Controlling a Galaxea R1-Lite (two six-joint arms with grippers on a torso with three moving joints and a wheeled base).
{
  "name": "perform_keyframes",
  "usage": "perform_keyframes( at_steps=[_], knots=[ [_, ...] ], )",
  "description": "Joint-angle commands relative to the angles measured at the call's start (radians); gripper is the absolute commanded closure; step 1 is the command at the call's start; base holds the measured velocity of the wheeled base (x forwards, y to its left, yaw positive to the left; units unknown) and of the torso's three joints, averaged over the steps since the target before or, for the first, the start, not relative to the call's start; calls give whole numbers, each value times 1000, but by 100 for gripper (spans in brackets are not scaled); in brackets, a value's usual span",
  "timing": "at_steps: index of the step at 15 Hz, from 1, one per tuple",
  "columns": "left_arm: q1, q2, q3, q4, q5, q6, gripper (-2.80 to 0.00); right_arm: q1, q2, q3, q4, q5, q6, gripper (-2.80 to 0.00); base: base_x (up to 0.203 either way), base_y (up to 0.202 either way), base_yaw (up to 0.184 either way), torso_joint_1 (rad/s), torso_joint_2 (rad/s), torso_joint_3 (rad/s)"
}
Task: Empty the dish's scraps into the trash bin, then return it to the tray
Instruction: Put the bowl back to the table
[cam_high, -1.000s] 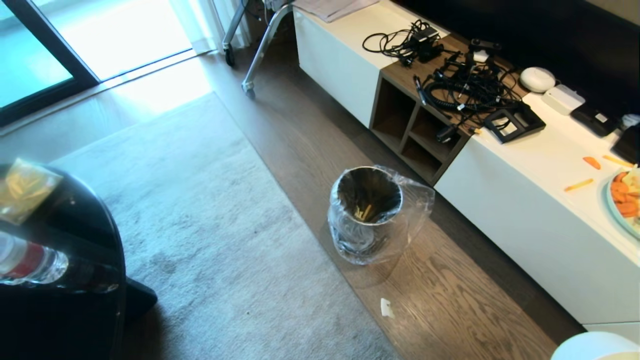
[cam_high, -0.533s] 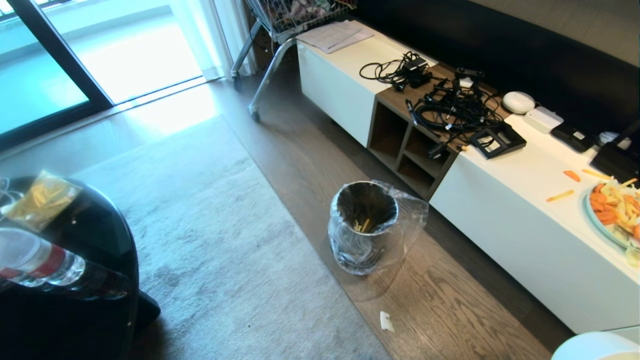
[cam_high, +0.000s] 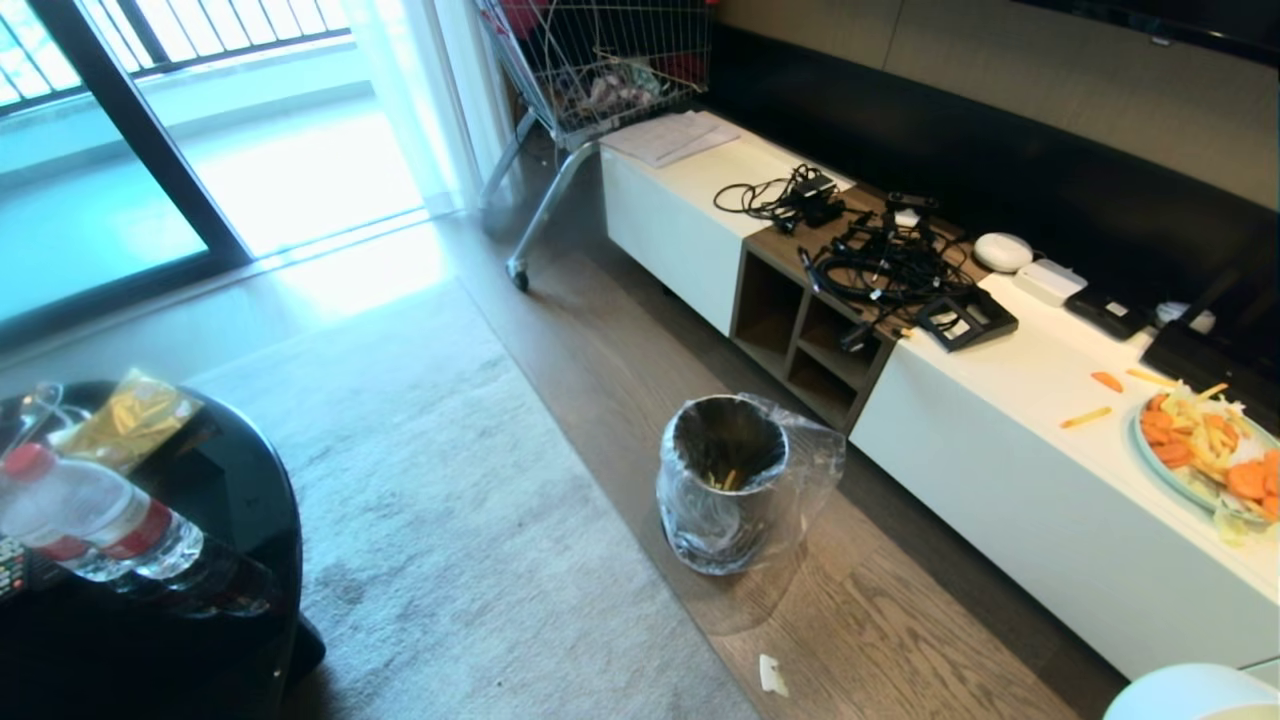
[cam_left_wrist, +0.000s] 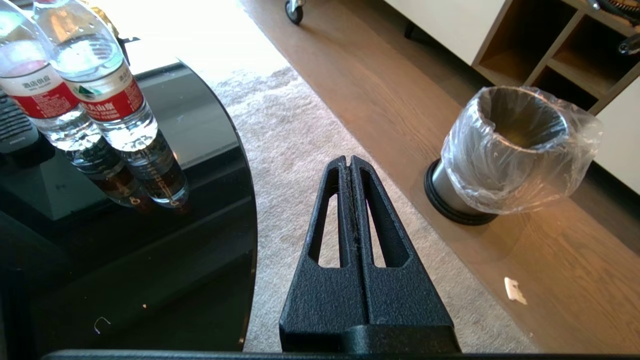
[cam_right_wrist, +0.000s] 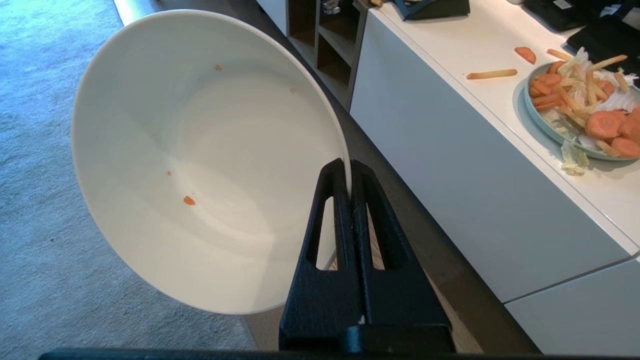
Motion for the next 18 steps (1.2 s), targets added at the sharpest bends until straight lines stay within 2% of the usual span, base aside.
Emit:
perform_keyframes(
  at_steps=[1,11,18],
  knots=[
    [0,0,0,-1,0,-2,0,0,2,0,-1,1,-1,0,0,0,0,2,5,198],
    [0,0,0,-1,0,-2,0,0,2,0,-1,1,-1,0,0,0,0,3,3,194],
    [0,0,0,-1,0,0,0,0,2,0,-1,1,-1,0,0,0,0,0,0,14]
  ],
)
